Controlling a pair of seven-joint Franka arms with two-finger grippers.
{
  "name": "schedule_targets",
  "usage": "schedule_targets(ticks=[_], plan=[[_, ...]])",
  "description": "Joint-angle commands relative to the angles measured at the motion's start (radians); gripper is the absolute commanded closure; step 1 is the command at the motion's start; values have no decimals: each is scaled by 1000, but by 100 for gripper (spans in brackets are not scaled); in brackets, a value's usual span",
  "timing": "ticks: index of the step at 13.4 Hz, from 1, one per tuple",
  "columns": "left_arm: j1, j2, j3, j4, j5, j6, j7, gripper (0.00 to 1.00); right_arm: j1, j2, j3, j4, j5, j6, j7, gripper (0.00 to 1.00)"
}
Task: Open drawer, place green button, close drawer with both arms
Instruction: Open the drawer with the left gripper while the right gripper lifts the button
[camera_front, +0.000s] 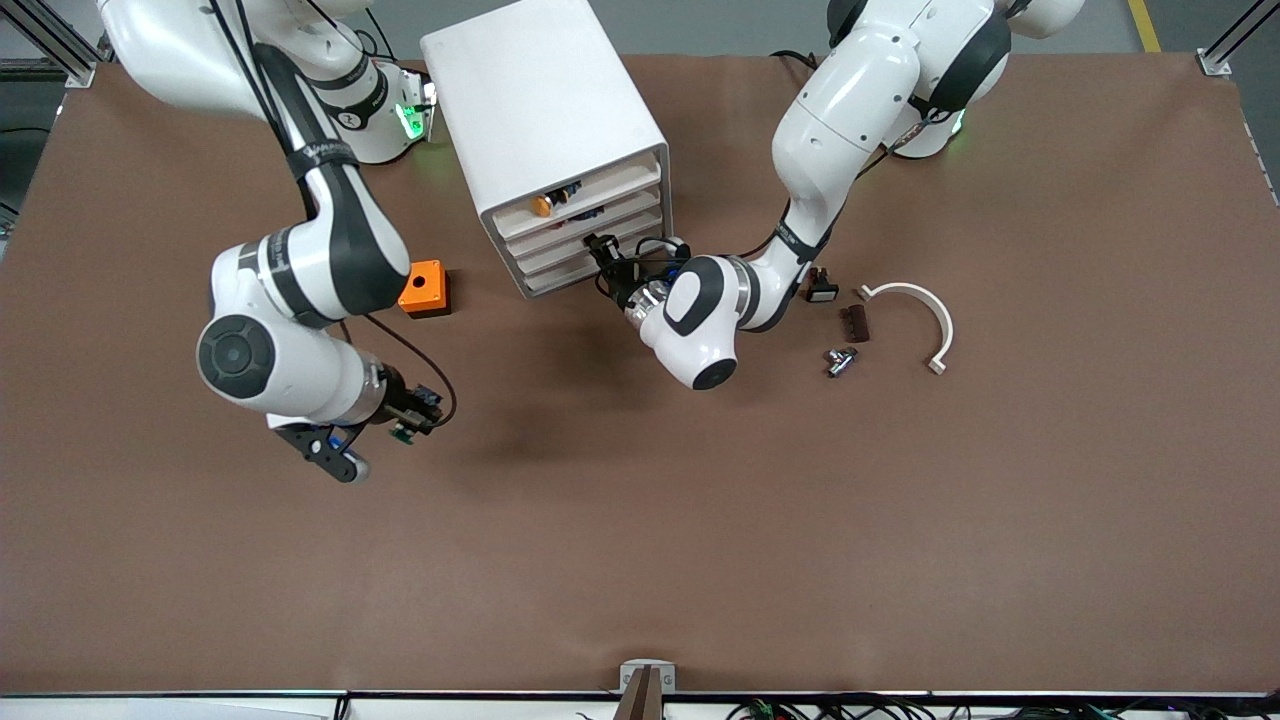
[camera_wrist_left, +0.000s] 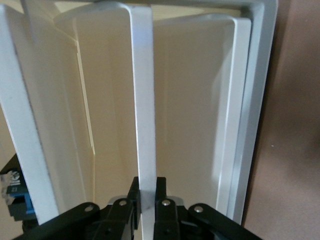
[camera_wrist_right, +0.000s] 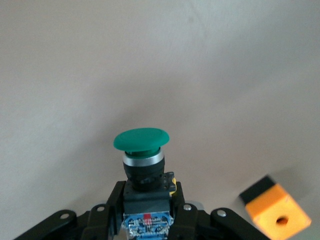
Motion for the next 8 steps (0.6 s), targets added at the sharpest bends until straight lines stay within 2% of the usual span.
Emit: schedule_targets(ticks=[1, 5, 8], plan=[[13, 10, 22, 30, -9, -11, -4, 97, 1, -41, 39, -20, 9, -24, 112, 99], [110, 10, 39, 79, -16, 9, 96, 94, 73, -61, 46, -26, 9, -25, 293, 98], [156, 10, 39, 107, -18, 91, 137, 94, 132, -63, 46, -31, 11, -17, 411, 98]])
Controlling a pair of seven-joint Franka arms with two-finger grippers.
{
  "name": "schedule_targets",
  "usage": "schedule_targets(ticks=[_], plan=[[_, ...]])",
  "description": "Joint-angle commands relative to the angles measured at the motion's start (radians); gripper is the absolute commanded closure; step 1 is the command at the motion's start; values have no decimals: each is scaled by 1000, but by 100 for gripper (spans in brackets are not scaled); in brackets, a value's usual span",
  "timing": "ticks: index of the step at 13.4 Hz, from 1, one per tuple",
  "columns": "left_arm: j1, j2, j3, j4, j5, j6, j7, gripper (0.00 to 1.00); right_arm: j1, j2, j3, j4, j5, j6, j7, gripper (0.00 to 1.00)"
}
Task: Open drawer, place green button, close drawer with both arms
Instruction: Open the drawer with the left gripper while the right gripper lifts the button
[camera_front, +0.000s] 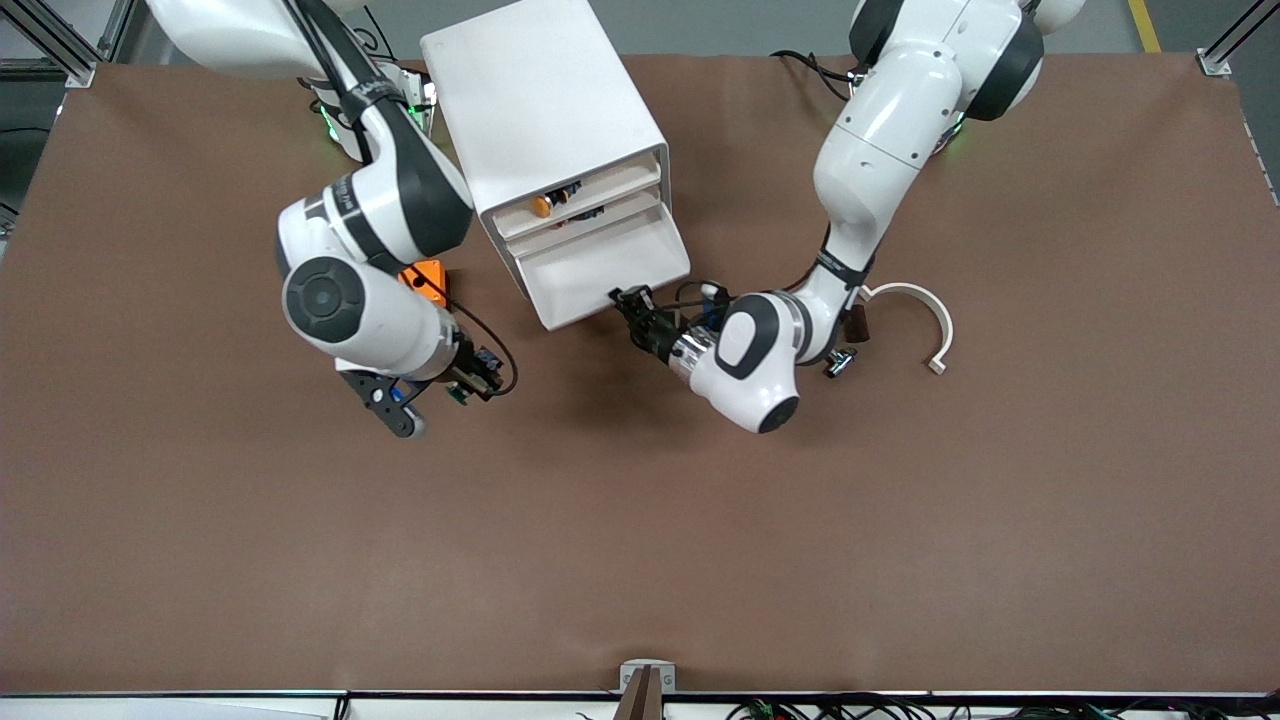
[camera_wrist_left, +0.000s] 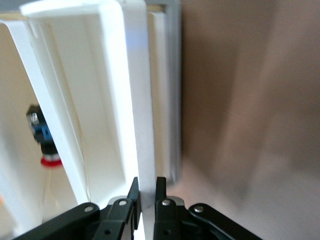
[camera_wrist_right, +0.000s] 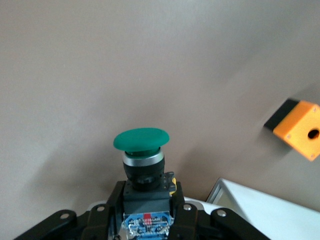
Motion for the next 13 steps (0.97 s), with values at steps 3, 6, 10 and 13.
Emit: schedule_targets(ticks=[3, 6, 10, 13], plan=[[28, 9, -8, 55, -18, 90, 88, 84, 80, -27, -4, -32, 10, 21, 169, 97], [38, -1, -8, 50, -10, 78, 94, 3, 139, -24, -4, -71, 10, 104, 282, 97], [61, -24, -7, 53, 49, 50, 126, 1, 207, -16, -5, -101, 8, 176, 402, 97], [110, -52, -8, 61, 199, 50, 129, 1, 251, -16, -5, -205, 1, 314, 460, 96]])
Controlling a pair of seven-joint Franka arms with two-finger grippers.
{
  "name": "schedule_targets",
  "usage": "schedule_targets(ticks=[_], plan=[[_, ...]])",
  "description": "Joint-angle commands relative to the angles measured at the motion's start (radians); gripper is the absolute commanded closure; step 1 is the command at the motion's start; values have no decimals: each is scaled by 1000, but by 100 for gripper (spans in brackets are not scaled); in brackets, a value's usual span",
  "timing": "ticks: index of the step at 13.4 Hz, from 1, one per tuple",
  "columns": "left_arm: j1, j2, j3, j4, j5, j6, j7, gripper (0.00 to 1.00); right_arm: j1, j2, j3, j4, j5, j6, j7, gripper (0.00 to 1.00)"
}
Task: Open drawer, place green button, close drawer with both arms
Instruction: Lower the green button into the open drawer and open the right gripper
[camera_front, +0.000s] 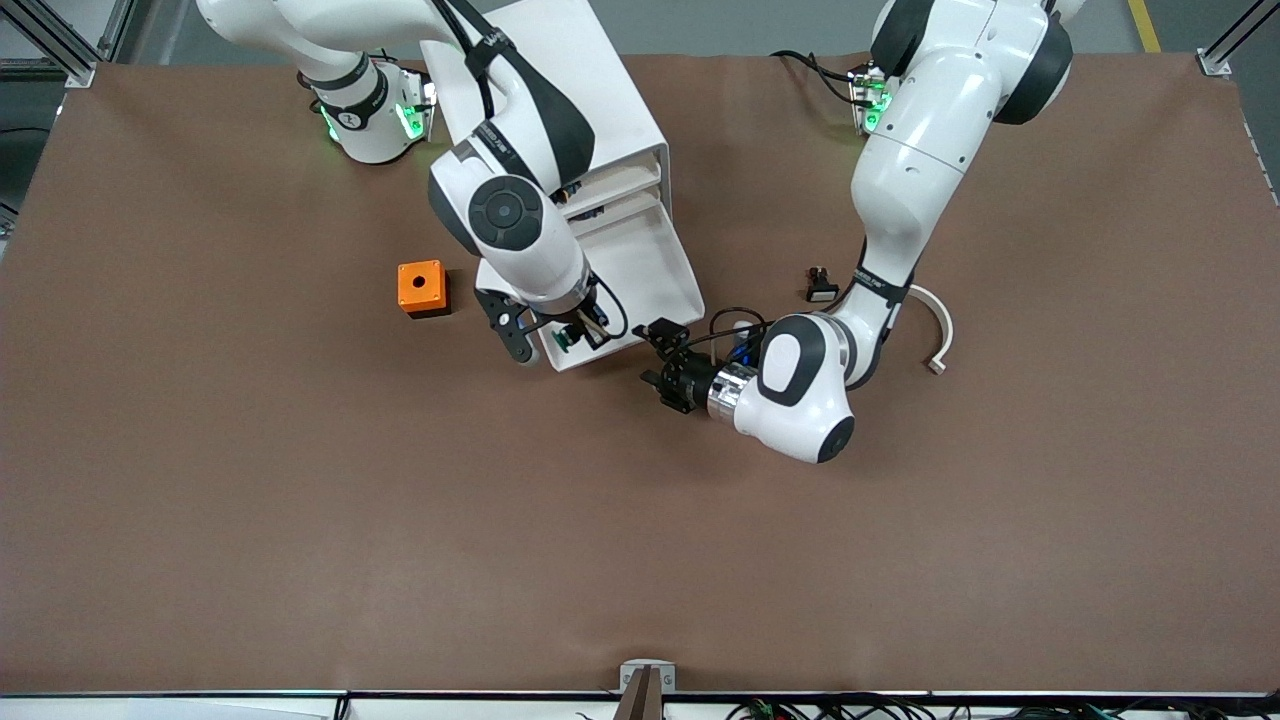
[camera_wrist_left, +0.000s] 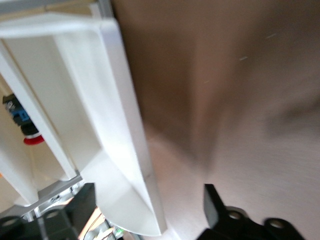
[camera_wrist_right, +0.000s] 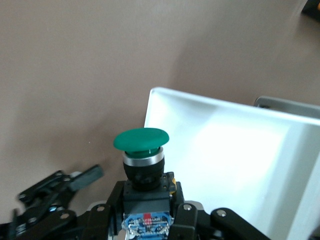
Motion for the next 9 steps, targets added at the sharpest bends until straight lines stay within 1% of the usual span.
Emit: schedule_targets(ticks=[1, 4, 6, 7, 8, 9], plan=[[50, -42, -7, 27, 133, -16, 12, 1, 37, -15, -7, -98, -3, 116, 57, 96], [99, -83, -5, 32, 216, -24, 47, 1, 63, 15, -9, -113, -6, 176, 114, 91], [115, -91, -10, 34, 267, -29, 68, 1, 72, 43, -10, -113, -13, 202, 141, 81], [130, -91, -9, 34, 270, -30, 71, 1, 75, 51, -12, -112, -19, 202, 141, 70], [138, -93, -9, 34, 276, -47, 102, 1, 75, 63, -13, -110, -26, 203, 141, 54], [138, -103, -10, 35, 297, -62, 147, 1, 75, 69, -13, -107, -38, 203, 141, 33]])
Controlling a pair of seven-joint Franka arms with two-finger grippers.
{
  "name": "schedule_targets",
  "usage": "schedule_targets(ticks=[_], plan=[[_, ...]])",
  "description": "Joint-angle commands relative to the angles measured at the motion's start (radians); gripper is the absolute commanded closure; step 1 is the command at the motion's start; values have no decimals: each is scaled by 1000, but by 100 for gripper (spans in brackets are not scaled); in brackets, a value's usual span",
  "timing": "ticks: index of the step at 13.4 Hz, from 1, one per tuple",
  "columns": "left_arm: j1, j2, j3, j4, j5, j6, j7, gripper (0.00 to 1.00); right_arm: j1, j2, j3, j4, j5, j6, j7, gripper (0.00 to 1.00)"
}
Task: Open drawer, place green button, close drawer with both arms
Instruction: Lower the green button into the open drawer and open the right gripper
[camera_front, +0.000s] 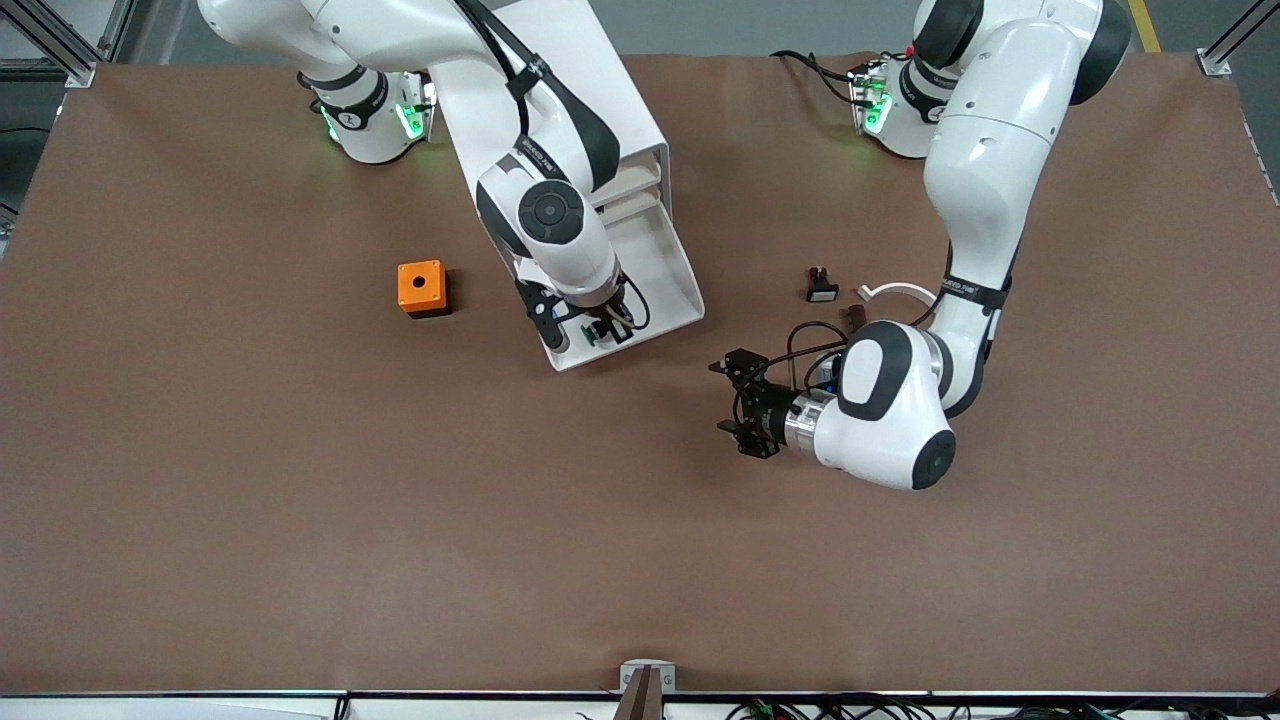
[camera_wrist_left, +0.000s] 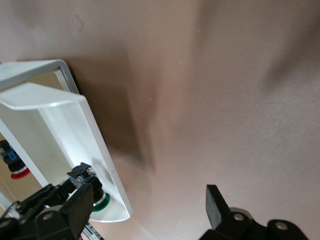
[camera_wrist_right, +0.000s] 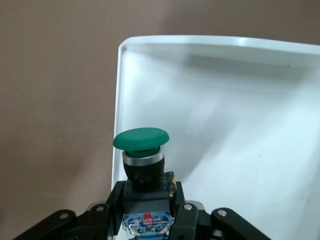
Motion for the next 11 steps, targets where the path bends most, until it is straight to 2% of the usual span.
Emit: schedule_targets(ticks=[1, 2, 3, 5, 6, 8, 10, 11], plan=[[11, -45, -7, -7, 58, -32, 112, 1, 10, 10, -12, 4, -26, 7, 26, 11], [11, -73, -8, -8, 84, -34, 150, 1, -2, 7, -15, 21, -26, -2, 24, 2], [11, -78, -17, -8, 125, -45, 181, 1, -25, 2, -19, 58, -26, -11, 14, 1], [1, -84, -19, -8, 159, -81, 273, 1, -100, -6, -21, 148, -26, -108, -44, 0], [-5, -82, -17, -8, 161, -81, 360, 1, -132, -22, -21, 190, -23, -178, -139, 0], [-64, -75, -17, -10, 239, -75, 479, 1, -194, -35, -21, 245, -26, -252, -270, 0], [-104, -65, -17, -11, 276, -1, 567, 1, -227, -70, -35, 285, -72, -307, -426, 0], [-111, -58, -17, -13, 294, 26, 691, 1, -288, -69, -35, 325, -68, -373, -522, 0]])
